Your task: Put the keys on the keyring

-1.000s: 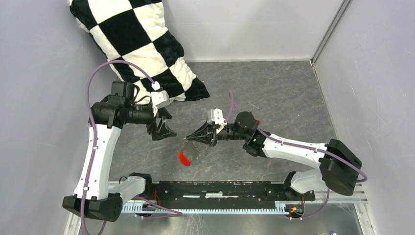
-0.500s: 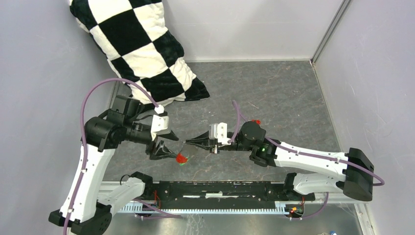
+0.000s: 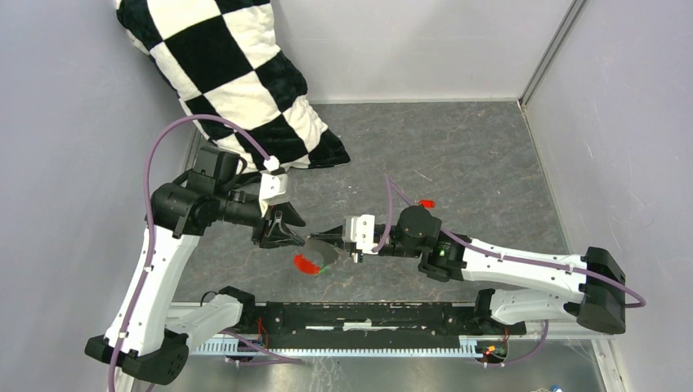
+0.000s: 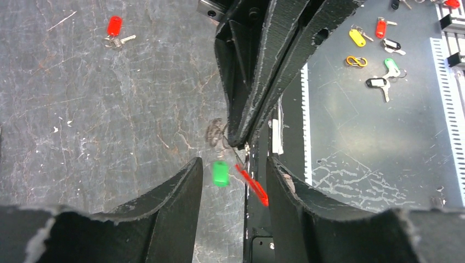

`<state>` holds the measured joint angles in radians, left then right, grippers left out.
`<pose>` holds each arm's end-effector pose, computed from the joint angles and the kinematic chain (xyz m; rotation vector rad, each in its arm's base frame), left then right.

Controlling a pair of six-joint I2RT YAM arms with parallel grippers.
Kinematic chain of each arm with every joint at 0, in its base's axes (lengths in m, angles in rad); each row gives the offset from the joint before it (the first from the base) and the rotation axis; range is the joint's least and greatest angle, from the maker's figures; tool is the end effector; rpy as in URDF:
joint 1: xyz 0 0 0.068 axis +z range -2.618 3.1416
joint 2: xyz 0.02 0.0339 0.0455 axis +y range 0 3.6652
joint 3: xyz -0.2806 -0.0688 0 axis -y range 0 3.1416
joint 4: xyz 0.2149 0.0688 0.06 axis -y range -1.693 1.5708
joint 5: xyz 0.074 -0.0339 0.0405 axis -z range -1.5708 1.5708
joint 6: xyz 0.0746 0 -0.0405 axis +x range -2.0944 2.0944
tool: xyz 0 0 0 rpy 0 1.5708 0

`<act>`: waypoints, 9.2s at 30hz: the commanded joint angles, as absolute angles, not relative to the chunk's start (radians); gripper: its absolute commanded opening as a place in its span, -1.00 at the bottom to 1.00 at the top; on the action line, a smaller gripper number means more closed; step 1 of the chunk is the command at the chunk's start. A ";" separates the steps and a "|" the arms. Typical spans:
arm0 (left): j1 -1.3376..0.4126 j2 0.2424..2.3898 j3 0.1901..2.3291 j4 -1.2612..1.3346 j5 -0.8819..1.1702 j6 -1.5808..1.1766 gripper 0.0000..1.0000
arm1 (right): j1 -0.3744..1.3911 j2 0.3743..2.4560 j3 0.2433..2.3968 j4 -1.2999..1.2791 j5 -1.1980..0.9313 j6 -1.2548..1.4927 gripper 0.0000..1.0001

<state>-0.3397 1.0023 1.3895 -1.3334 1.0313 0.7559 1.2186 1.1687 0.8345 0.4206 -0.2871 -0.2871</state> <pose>0.0833 -0.0973 0.3956 1.4460 1.6197 -1.0420 0.0760 0.2681 0.3705 -1.2345 0.9613 0.9564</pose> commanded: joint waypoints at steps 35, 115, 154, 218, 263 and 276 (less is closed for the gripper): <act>-0.361 0.906 1.390 -1.230 1.058 0.768 -0.96 | 1.244 1.094 0.976 0.300 -0.265 -0.305 0.03; -0.362 0.763 1.238 -0.832 1.338 1.027 -0.95 | 1.305 0.890 0.828 0.499 0.127 -0.281 0.00; -0.362 0.771 1.172 -0.833 1.299 1.194 -0.96 | 1.306 1.097 1.021 0.308 -0.097 -0.368 -0.51; -0.364 0.806 1.244 -0.837 1.384 0.700 -0.96 | 1.243 1.100 0.778 0.898 -0.278 -0.048 -0.99; -0.379 0.861 1.279 -1.051 1.018 1.175 -0.96 | 1.253 1.317 1.437 -0.294 -0.088 -0.334 -0.48; -0.387 0.852 1.274 -1.052 1.015 1.167 -0.96 | 1.264 1.355 1.485 -0.344 -0.034 -0.349 -0.98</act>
<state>-0.3794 0.8665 1.2388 -1.0645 0.9989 1.1336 1.2568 1.3518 1.4322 -0.3553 -0.0891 -0.3370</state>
